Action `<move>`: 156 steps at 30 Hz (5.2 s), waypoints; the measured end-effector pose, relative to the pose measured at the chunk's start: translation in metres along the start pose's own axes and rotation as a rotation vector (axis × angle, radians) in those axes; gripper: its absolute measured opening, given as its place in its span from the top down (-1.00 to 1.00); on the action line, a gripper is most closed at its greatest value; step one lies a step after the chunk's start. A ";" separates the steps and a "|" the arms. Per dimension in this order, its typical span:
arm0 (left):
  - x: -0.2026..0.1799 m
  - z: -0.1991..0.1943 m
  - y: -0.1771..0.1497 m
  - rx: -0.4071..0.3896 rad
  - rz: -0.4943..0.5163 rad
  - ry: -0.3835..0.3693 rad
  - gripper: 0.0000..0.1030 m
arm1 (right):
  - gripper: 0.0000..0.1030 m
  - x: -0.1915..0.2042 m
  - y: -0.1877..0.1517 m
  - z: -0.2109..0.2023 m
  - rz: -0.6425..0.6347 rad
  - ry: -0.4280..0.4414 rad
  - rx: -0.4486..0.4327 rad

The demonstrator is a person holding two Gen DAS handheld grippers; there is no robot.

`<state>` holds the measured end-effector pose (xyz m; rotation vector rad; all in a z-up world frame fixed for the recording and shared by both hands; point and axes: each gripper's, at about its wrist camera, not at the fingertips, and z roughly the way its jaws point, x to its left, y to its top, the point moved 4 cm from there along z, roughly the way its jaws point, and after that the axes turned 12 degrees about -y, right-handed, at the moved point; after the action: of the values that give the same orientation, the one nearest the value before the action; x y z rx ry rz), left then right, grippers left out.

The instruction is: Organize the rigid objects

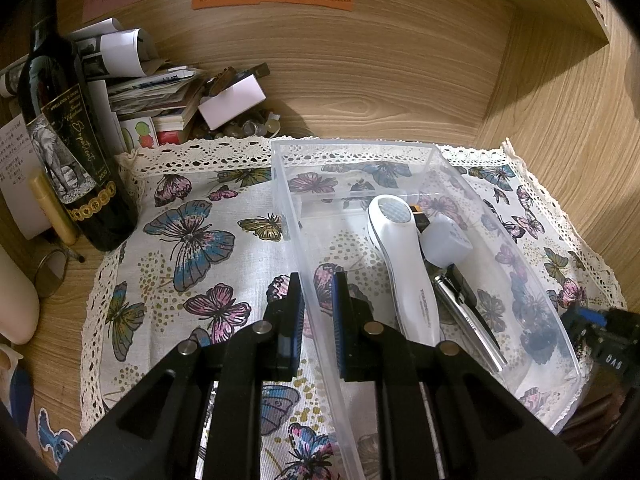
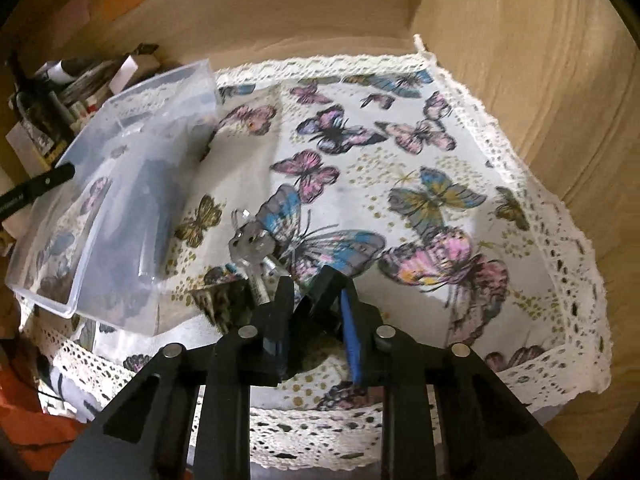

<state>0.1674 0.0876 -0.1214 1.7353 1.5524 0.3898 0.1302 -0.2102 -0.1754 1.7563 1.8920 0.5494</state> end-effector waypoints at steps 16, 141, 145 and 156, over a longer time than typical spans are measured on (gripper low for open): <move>0.000 0.000 0.000 0.000 -0.002 -0.002 0.77 | 0.60 0.025 0.079 -0.063 -0.092 0.023 -0.297; -0.001 0.001 -0.001 0.001 0.012 0.006 0.77 | 0.55 0.096 0.117 -0.077 -0.259 0.191 -0.398; 0.000 0.002 -0.001 0.002 0.007 0.003 0.77 | 0.55 0.112 0.113 -0.070 -0.304 0.202 -0.375; 0.001 0.002 -0.001 0.002 0.007 0.002 0.77 | 0.55 0.143 0.102 -0.030 -0.403 0.193 -0.236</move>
<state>0.1685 0.0881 -0.1241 1.7430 1.5492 0.3934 0.1866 -0.0581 -0.1029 1.1668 2.1368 0.7691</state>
